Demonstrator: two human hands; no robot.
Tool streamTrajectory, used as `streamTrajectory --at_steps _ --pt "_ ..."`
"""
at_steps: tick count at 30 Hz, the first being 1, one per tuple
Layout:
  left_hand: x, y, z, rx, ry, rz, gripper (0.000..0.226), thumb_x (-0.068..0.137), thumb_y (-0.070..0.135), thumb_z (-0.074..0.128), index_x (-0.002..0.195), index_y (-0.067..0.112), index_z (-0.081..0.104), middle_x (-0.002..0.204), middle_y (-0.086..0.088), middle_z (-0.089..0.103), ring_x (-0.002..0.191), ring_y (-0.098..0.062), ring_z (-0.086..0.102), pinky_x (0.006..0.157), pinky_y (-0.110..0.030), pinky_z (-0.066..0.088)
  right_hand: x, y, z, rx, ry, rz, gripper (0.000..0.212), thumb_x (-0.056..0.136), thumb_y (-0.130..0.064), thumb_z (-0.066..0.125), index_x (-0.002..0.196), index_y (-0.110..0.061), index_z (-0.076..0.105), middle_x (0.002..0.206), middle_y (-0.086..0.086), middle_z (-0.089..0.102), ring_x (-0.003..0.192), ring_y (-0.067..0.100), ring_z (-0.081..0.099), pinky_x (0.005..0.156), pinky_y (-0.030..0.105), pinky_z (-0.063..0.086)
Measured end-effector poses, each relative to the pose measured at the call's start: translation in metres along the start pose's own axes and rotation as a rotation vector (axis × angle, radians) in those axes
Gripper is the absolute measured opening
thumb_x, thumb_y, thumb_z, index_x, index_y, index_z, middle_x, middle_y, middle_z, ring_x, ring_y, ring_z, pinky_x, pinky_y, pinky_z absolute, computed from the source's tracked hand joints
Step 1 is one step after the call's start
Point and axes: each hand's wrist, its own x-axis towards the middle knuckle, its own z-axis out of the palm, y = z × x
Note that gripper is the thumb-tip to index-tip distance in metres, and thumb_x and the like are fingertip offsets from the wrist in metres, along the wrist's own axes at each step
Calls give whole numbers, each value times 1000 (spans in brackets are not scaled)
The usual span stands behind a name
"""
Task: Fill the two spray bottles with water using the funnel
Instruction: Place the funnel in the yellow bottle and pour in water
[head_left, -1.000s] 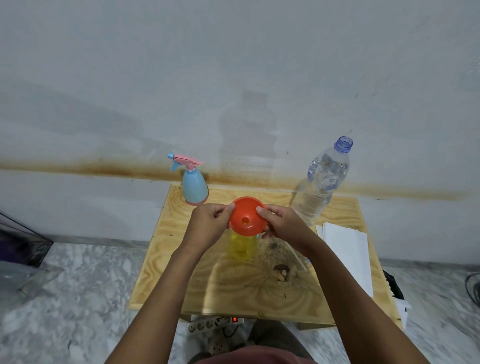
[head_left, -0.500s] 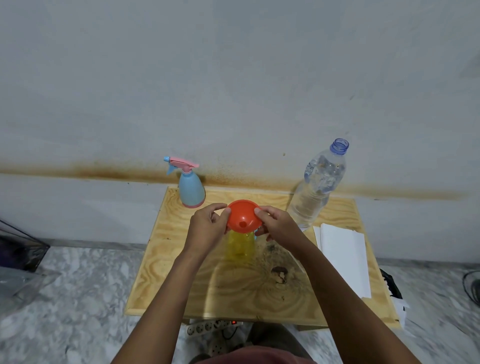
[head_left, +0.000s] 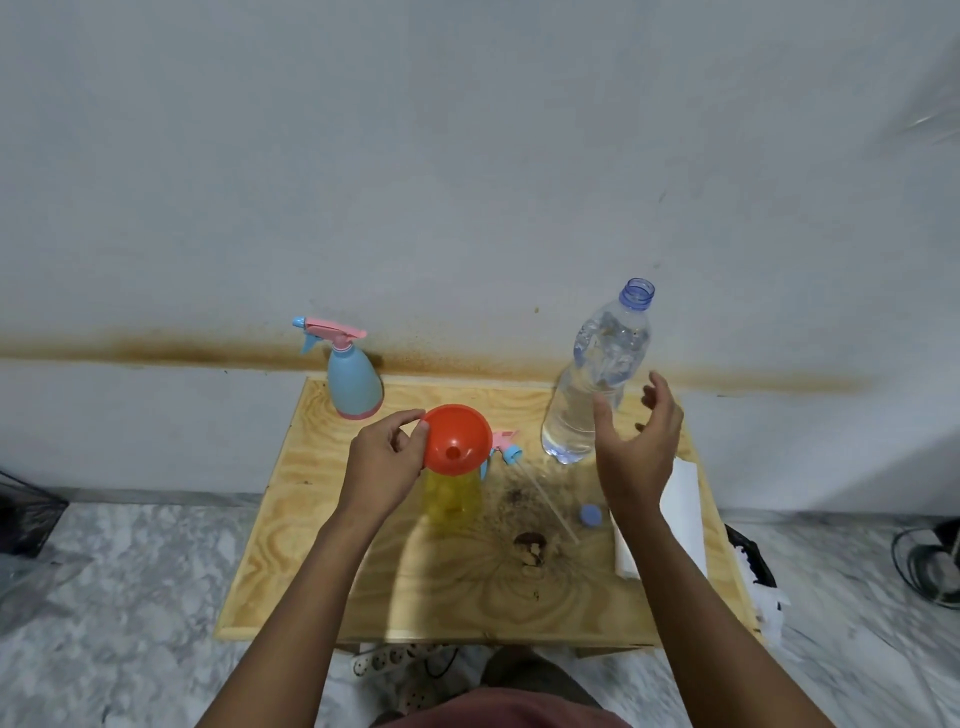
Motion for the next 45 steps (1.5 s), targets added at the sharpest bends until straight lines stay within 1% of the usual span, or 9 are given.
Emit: streamTrajectory --at_steps 7,14,18,21,28,32,35,41,45 --pt "-3 3 6 -6 46 -32 28 98 23 59 125 20 67 66 -19 64 67 -30 69 77 -41 58 53 7 8 140 -294 -9 102 74 -52 79 152 -38 15 157 -4 29 144 11 31 109 33 36" --pt "-9 6 7 7 58 -60 28 100 23 56 125 21 67 62 -5 60 65 -25 68 73 -37 57 65 19 21 291 -326 -113 104 74 -30 86 153 -26 19 154 -2 37 141 10 38 113 40 41" --pt "-10 7 8 18 65 -71 28 101 22 55 126 25 66 67 -9 61 56 -13 65 61 -17 52 71 24 30 289 -296 -141 104 73 -27 86 153 -22 19 155 4 35 143 15 37 112 46 41" --pt "-11 8 7 17 67 -70 29 101 21 55 127 23 67 65 -8 60 52 -9 63 57 -12 49 74 25 35 276 -269 -170 98 76 -32 83 152 -23 22 152 8 40 141 19 40 107 51 45" --pt "-14 12 9 -21 74 -93 27 101 21 56 124 32 64 65 -6 59 53 -8 63 57 -16 50 79 27 37 277 -251 -195 104 70 -42 80 152 -14 22 153 13 38 142 22 38 112 47 40" --pt "-15 12 9 -18 93 -101 29 101 20 56 127 28 65 65 -9 58 51 -8 61 57 -14 50 82 23 40 285 -291 -199 95 75 -39 77 151 -28 21 150 13 43 138 22 44 108 48 45" --pt "-16 13 7 -16 91 -101 28 100 20 56 127 25 66 64 -11 58 49 -9 59 57 -15 50 88 20 42 289 -266 -209 85 78 -37 73 149 -23 27 143 13 51 132 23 52 103 47 49" --pt "-17 13 6 -49 89 -108 28 100 19 57 126 23 66 62 -11 55 48 -7 57 57 -15 49 101 11 39 270 -271 -284 78 82 -32 69 149 -12 34 135 -5 53 120 1 55 99 24 50" --pt "-17 15 6 -78 85 -118 28 99 18 58 126 22 66 62 -12 54 48 -6 57 57 -12 47 106 -1 30 288 -322 -360 76 81 -4 75 144 4 33 131 -20 45 114 -27 44 91 2 41"
